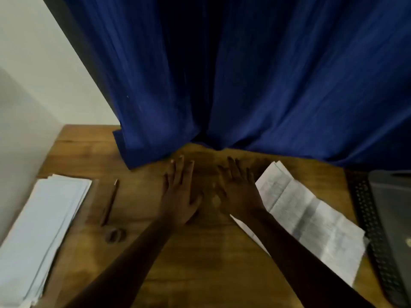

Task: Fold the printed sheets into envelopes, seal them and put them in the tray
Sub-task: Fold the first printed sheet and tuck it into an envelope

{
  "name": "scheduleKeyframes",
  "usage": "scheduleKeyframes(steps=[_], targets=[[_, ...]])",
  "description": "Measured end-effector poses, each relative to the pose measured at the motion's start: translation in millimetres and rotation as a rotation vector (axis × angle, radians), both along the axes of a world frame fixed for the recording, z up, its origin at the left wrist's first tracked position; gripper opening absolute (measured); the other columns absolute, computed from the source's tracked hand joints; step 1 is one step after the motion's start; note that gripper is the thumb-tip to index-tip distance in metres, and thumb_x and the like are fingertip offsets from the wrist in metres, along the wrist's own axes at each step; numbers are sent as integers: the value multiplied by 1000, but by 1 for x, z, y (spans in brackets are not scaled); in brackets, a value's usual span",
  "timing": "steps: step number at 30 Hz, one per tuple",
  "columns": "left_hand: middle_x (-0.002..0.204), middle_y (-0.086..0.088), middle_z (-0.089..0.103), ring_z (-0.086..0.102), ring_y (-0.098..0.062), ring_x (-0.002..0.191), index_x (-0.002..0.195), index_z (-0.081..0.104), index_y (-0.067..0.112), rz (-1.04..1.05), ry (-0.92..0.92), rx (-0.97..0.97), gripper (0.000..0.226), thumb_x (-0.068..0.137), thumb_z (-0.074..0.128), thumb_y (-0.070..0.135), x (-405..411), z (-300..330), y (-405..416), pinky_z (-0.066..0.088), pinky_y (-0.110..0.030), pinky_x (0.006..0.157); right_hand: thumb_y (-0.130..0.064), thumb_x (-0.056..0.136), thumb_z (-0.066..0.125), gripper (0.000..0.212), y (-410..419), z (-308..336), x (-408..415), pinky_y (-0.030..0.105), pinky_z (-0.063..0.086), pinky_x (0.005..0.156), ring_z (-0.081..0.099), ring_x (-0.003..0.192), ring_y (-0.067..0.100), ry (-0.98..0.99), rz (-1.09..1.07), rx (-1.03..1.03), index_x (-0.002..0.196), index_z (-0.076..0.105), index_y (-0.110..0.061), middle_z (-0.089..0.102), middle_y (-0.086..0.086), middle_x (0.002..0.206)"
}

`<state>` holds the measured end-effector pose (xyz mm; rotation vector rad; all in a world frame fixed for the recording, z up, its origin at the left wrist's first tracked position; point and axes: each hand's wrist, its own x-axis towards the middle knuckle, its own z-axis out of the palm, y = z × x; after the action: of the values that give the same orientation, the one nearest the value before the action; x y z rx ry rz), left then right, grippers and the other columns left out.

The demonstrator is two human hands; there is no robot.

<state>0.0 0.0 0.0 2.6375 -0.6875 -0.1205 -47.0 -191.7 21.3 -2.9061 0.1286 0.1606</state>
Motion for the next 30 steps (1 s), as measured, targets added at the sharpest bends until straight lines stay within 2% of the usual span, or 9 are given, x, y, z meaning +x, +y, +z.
scheduleKeyframes(steps=[2,4,7,10,12,16,21,24,30], targets=[[169,-8,-11,-7,-31,155,162,4,17,42,-38,83,84,93,47,42,0,-17,-7,6,-55,124,-52,103,29,66,6,-18,2,55,10,123,3,155,31,-7,-49,21,161,11,-25,4,10,169],[169,-10,9,5,-30,156,160,17,15,52,-119,152,73,95,33,42,-2,-30,-10,10,-56,123,-51,103,31,65,12,-35,-2,54,11,122,6,155,30,-24,-50,12,160,17,-22,10,10,169],[165,-7,27,17,-26,154,155,35,17,30,-185,91,63,98,30,42,-8,-42,-9,14,-56,123,-52,102,27,66,19,-55,-13,56,9,123,3,156,31,-94,-35,-23,159,23,-19,9,11,169],[163,-6,31,21,-25,153,151,42,18,29,-245,81,60,98,33,43,-4,-48,-6,15,-55,123,-56,98,14,71,21,-58,-14,57,9,123,4,155,30,-165,-57,-17,158,25,-19,11,11,168],[163,-6,32,23,-26,152,151,43,19,11,-252,75,60,97,32,43,-6,-50,-7,15,-54,123,-57,96,13,73,24,-61,-16,58,11,122,8,155,30,-216,-53,-6,156,30,-19,16,10,167],[162,-7,33,24,-29,151,150,42,24,-36,-276,66,63,94,29,47,-8,-55,-2,18,-54,121,-47,102,27,60,23,-67,-14,57,15,120,17,153,29,-243,-30,-74,155,32,-19,25,9,164],[163,-5,29,24,-26,150,151,40,26,-71,-216,76,54,101,37,47,-11,-54,1,16,-50,122,-40,103,36,44,35,-50,-31,57,17,119,48,133,32,-463,15,-280,133,59,-17,60,12,138],[161,-5,33,28,-25,148,151,40,24,-49,-213,88,55,102,40,48,-27,-46,5,19,-49,121,-41,99,39,42,40,-35,-62,56,20,117,51,127,30,-562,19,-340,124,64,-19,63,8,132],[156,-3,42,33,-21,146,147,47,24,-40,-259,12,52,100,43,45,-99,-47,20,24,-48,119,-44,91,51,41,30,-44,-155,55,24,116,51,128,26,-627,-87,-382,124,65,-25,63,5,132]])
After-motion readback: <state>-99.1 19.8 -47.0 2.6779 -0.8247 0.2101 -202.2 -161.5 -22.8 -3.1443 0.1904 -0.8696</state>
